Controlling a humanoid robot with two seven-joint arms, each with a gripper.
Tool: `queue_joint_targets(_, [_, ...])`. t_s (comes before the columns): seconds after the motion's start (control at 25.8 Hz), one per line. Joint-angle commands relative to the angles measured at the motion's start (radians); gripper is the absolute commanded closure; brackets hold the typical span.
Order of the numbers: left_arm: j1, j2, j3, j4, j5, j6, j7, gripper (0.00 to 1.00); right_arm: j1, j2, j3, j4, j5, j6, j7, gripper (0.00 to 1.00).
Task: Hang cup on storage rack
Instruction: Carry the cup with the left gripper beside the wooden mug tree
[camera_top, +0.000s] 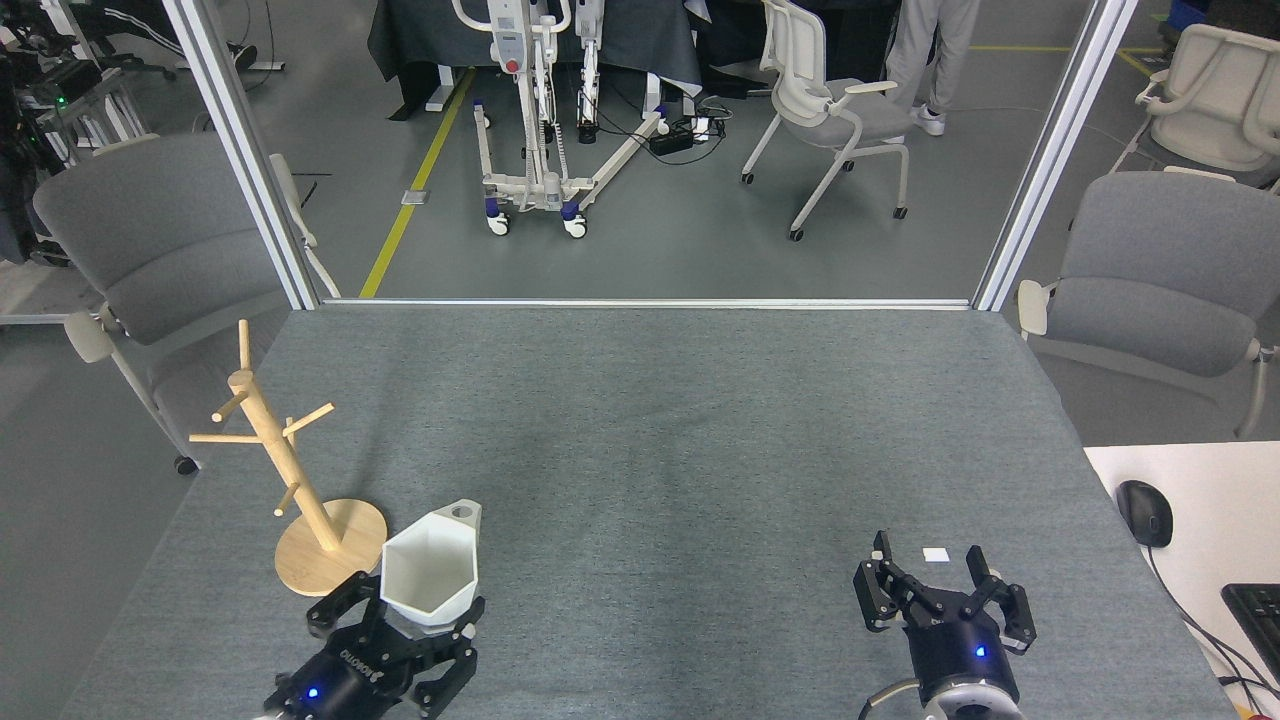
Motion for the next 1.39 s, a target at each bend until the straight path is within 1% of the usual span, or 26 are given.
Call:
queue_joint_targets(0.0, [0.101, 0.004, 0.161, -0.051, 0.003, -0.074, 0.023, 1.00, 0.003, -0.016, 0.008, 0.001, 0.001, -0.002, -0.073, 0.00])
queue_joint_targets(0.08, [0.125, 0.003, 0.256, -0.051, 0.004, -0.116, 0.044, 1.00, 0.006, -0.022, 0.010, 0.002, 0.001, -0.002, -0.116, 0.00])
queue_joint_targets(0.19, [0.144, -0.003, 0.396, -0.049, 0.009, -0.183, 0.050, 1.00, 0.002, -0.024, 0.010, 0.008, -0.001, -0.002, -0.118, 0.00])
queue_joint_targets(0.31, [0.125, -0.003, 0.480, -0.040, 0.006, -0.179, 0.042, 1.00, 0.005, -0.024, 0.010, 0.008, 0.001, -0.002, -0.116, 0.00])
queue_joint_targets(0.35, [0.117, -0.005, 0.489, -0.026, 0.003, -0.165, 0.038, 1.00, 0.005, -0.022, 0.011, 0.007, 0.001, -0.002, -0.118, 0.00])
queue_joint_targets(0.46, [0.035, 0.009, 0.492, 0.026, -0.013, -0.048, 0.030, 1.00, 0.000, -0.031, 0.011, 0.002, 0.001, -0.002, -0.125, 0.00])
queue_joint_targets(0.54, [-0.011, 0.015, 0.492, 0.067, -0.036, 0.002, 0.006, 1.00, -0.011, -0.044, 0.013, 0.004, -0.001, -0.002, -0.125, 0.00])
queue_joint_targets(0.7, [-0.165, 0.047, 0.492, 0.167, -0.076, 0.025, -0.059, 1.00, -0.015, -0.044, 0.043, -0.012, 0.001, 0.000, -0.127, 0.00])
queue_joint_targets(0.77, [-0.238, 0.049, 0.492, 0.238, -0.129, 0.029, -0.063, 1.00, -0.011, -0.047, 0.049, -0.012, 0.001, 0.000, -0.127, 0.00])
queue_joint_targets(0.85, [-0.284, 0.050, 0.492, 0.288, -0.175, 0.032, -0.060, 1.00, -0.009, -0.045, 0.051, -0.009, 0.001, 0.000, -0.127, 0.00])
queue_joint_targets(0.97, [-0.310, 0.058, 0.492, 0.328, -0.184, 0.033, -0.063, 1.00, -0.011, -0.039, 0.056, -0.010, 0.001, 0.000, -0.125, 0.00])
queue_joint_targets(1.08, [-0.327, 0.072, 0.492, 0.339, -0.189, 0.039, -0.065, 1.00, -0.015, -0.047, 0.056, -0.006, 0.001, 0.000, -0.125, 0.00])
queue_joint_targets(1.35, [-0.323, 0.067, 0.489, 0.323, -0.207, 0.045, -0.065, 1.00, -0.031, -0.050, 0.054, 0.013, -0.001, 0.001, -0.125, 0.00])
